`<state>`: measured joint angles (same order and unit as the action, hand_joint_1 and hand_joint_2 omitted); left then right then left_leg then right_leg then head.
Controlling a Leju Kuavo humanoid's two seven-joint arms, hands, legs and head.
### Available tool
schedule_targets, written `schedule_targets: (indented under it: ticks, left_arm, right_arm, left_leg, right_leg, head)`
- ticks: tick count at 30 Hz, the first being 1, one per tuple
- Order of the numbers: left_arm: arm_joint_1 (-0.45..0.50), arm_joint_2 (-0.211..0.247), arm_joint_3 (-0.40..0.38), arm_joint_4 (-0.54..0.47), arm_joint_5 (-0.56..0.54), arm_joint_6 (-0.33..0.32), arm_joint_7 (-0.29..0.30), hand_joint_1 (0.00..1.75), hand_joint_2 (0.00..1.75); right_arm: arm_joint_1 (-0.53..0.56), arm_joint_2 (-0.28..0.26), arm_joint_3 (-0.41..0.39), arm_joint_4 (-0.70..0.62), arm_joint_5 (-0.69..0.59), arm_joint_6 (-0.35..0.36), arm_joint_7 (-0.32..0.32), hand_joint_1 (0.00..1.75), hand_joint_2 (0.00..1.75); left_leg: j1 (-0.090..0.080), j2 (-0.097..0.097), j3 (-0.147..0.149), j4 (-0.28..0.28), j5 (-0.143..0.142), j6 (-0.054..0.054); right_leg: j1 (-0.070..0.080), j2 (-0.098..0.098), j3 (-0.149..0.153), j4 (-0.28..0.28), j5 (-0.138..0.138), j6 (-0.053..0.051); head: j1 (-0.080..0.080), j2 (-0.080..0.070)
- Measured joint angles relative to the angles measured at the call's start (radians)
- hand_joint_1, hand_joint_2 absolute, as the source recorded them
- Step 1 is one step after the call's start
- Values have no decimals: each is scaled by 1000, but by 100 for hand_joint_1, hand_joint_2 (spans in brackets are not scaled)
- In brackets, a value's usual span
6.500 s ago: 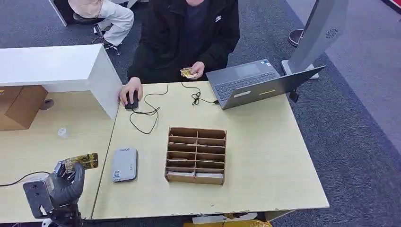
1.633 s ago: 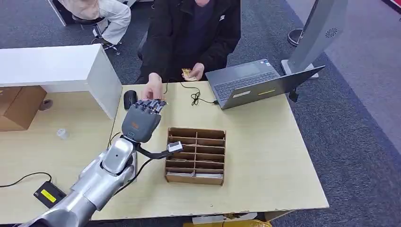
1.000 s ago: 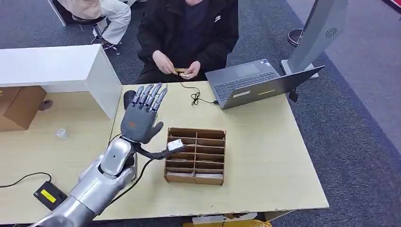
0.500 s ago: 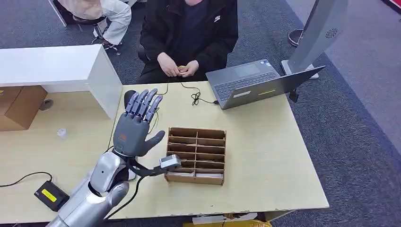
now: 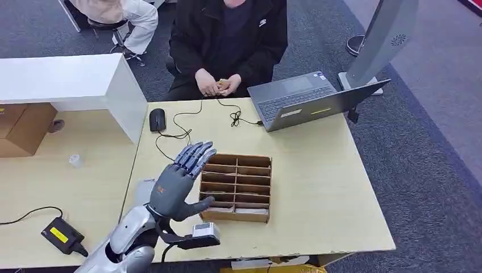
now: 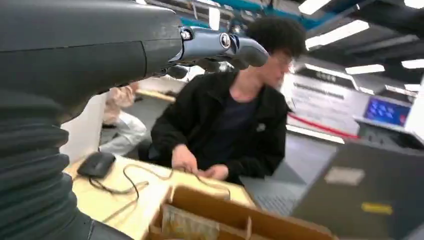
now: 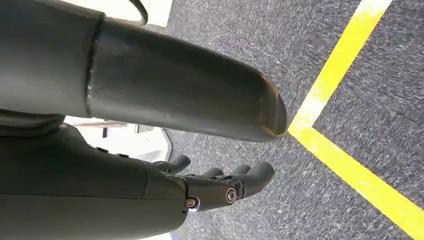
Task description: Pass the card to the sensor for recognition and then transmit it.
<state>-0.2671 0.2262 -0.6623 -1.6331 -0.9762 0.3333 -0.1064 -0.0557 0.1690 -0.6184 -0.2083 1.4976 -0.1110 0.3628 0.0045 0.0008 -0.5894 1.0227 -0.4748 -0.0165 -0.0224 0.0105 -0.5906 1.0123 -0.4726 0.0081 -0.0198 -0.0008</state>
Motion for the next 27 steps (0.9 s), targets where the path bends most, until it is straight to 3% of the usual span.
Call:
schedule_targets:
  ticks: [6, 10, 18, 27]
  left_arm:
    - [-37, -6, -65, 23, 17, -121, 14, 0, 175]
    - [-55, -11, -90, 58, 12, -154, 27, 0, 175]
    - [-73, -21, -93, 155, -122, -119, 145, 0, 175]
    - [-73, -21, -73, 196, -199, -109, 192, 0, 175]
  right_arm:
    - [-1, 0, 0, 0, 18, 5, -2, 0, 0]
    - [-1, 0, 0, 0, 27, 6, -7, 0, 0]
    - [-1, 0, 0, 0, 32, 6, -3, 0, 0]
    - [-1, 0, 0, 0, 39, 5, 1, 0, 0]
  left_leg:
    - [0, 0, 0, 0, 0, 0]
    - [0, 0, 0, 0, 0, 0]
    - [0, 0, 0, 0, 0, 0]
    - [0, 0, 0, 0, 0, 0]
  right_leg:
    - [0, 0, 0, 0, 1, 0]
    - [0, 0, 0, 0, 1, 0]
    - [0, 0, 0, 0, 0, 0]
    - [0, 0, 0, 0, 0, 0]
  head:
    - [0, 0]
    - [0, 0]
    - [0, 0]
    - [0, 0]
